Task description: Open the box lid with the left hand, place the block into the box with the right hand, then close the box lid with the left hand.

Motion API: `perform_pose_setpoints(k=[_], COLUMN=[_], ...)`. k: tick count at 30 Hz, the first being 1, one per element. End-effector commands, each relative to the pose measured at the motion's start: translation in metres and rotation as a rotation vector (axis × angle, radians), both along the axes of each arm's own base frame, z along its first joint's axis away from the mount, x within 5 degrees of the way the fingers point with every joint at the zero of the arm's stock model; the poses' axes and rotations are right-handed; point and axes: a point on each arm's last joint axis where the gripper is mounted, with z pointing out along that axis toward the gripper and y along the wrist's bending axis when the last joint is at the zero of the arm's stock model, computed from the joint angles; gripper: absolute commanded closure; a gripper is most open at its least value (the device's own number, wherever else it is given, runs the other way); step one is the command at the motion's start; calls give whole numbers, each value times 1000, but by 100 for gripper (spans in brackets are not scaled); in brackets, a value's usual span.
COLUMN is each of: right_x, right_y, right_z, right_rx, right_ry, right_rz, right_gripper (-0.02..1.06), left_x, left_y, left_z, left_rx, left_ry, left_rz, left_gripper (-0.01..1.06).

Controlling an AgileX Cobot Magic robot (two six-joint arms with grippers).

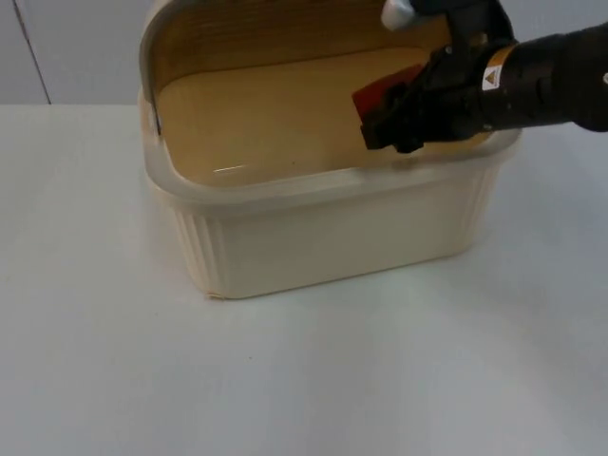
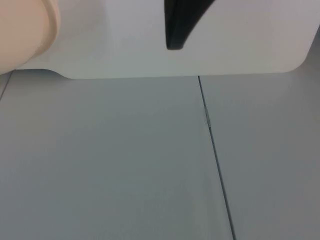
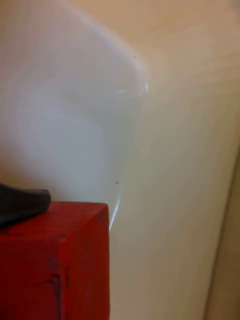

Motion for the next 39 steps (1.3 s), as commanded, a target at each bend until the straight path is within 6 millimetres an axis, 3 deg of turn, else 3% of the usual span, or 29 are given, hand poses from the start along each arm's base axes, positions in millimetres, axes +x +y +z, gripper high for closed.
perform_pose_setpoints(k=[1,11,14,16,17,21,22,24,33,39], right_x=[3,8,7,7,7,7,7,7,7,-2], right_y=[4,7,7,7,7,7,7,7,7,7], right_z=[1,3,2,2,2,2,2,2,3,16], right_rx=[10,29,27,24,24,27,27,31,54,14], right_ry=[-19,-26,-23,-25,-25,-23,-23,-21,-3,53], right_rz=[8,0,0,3,3,2,2,0,-16,-21], right_gripper=[104,104,96,80,80,24,24,-1,0,0], left_x=[-1,-1,-1,-1,-1,-1,-1,-1,-1,-1], left_y=[0,0,0,0,0,0,0,0,0,0], left_z=[1,0,0,0,0,0,0,0,0,0], left_rx=[0,2,2,2,2,2,2,2,2,2], left_ry=[-2,4,4,4,4,4,4,4,4,4], left_rz=[2,3,3,3,3,3,3,3,3,3], left_gripper=[1,1,1,1,1,1,1,1,1,1])
